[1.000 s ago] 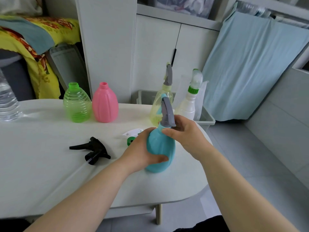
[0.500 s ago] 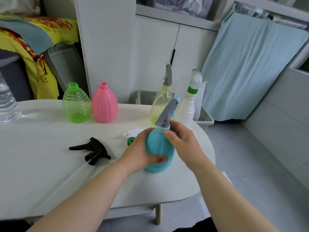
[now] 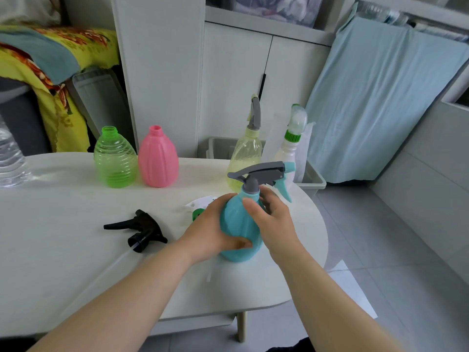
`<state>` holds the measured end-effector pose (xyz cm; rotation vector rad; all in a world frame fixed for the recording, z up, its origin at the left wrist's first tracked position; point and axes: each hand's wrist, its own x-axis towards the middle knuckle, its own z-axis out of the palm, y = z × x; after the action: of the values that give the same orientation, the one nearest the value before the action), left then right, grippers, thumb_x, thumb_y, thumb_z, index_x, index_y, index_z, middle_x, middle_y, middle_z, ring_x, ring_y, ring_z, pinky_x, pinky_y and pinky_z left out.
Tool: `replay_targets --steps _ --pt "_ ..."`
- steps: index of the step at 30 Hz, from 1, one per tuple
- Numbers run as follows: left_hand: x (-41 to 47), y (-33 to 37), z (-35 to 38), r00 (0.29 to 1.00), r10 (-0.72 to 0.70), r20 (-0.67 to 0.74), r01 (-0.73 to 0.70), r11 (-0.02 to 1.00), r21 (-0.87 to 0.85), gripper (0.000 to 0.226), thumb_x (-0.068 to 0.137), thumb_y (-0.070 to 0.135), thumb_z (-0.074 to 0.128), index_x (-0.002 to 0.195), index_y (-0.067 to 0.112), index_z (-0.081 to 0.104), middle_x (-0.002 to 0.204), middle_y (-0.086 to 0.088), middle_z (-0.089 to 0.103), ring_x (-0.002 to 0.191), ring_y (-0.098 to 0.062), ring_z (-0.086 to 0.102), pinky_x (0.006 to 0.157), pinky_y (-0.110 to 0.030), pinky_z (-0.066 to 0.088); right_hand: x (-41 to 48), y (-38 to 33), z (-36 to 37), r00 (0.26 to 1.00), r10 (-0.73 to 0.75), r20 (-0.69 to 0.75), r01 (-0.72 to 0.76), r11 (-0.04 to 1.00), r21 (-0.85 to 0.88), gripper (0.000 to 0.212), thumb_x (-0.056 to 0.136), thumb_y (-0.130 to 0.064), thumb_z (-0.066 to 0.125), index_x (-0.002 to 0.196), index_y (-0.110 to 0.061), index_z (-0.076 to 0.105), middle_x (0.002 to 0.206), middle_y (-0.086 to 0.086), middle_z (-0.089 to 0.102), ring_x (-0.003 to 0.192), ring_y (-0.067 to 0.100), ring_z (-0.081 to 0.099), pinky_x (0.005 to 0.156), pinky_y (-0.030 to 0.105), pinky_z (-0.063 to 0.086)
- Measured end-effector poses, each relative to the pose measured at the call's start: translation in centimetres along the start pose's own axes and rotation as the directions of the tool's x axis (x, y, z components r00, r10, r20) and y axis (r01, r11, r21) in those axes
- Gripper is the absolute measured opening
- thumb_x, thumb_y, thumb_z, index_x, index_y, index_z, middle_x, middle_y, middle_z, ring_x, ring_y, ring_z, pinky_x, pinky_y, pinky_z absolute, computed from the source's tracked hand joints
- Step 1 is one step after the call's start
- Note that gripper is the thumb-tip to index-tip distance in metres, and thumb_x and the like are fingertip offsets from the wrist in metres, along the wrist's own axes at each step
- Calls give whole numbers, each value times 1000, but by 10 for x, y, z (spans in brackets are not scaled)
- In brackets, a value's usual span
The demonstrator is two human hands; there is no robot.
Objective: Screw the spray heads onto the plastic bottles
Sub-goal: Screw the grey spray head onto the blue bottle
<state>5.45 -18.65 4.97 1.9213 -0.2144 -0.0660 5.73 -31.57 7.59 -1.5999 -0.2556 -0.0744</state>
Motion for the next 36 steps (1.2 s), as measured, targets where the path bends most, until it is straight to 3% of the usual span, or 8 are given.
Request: replay_targets --steps 5,10,13,17,22,26,30,36 --pt "2 -2 0 1000 21 -3 -21 1000 -17 74 53 25 81 108 47 37 118 18 50 110 -4 45 85 -19 38 5 5 10 985 54 -166 -65 996 -60 33 75 -22 67 104 -27 51 96 -10 58 93 7 54 66 6 41" --pt "2 -2 -2 1000 18 19 -18 1000 -25 77 46 30 78 110 44 37 111 21 51 103 2 47 80 -15 40 0 5 -3 995 -1 95 -5 999 54 25 87 -14 52 93 -37 56 93 -17 63 88 -6 60 72 8 48" --pt "2 -2 -2 1000 19 25 -18 999 -39 74 49 25 80 102 51 35 108 25 50 101 5 46 79 -15 39 1 6 -10 995 -62 81 61 998 8 24 87 -15 52 82 -36 60 76 -23 67 78 -9 60 69 7 47" --pt "3 -2 -3 999 31 25 -31 999 -29 71 53 19 82 100 50 37 105 28 48 100 11 45 77 -10 37 7 3 -8 993 -115 -14 114 992 -55 25 78 -10 64 78 -35 57 83 -13 64 93 16 61 89 32 48" --pt "5 1 -2 998 31 49 -30 999 -35 76 50 26 79 116 39 42 119 14 54 113 -5 48 91 -26 41 9 -1 -4 995 -93 31 97 985 -145 32 80 -15 60 101 -34 45 108 -9 57 102 10 53 82 7 43" --pt "4 -1 -2 999 12 39 -11 1000 -21 71 51 25 80 104 52 41 109 23 54 105 1 49 83 -14 40 8 -12 -10 994 -71 88 83 987 -141 23 84 -16 57 88 -39 55 102 -5 64 105 18 57 98 36 41" --pt "6 -2 -1 1000 18 17 -18 1000 9 74 54 22 80 107 47 36 109 23 49 102 -1 45 76 -7 33 13 -9 -6 997 -57 -56 48 987 -155 29 72 -19 70 84 -28 46 87 -14 56 95 14 56 85 27 44" --pt "5 -4 -1 1000 13 21 -13 1000 -15 69 54 20 80 94 56 36 105 30 48 95 18 42 68 6 34 9 -4 -7 997 -55 53 58 997 -57 24 81 -13 59 88 -35 53 89 -13 61 90 7 58 75 10 48"
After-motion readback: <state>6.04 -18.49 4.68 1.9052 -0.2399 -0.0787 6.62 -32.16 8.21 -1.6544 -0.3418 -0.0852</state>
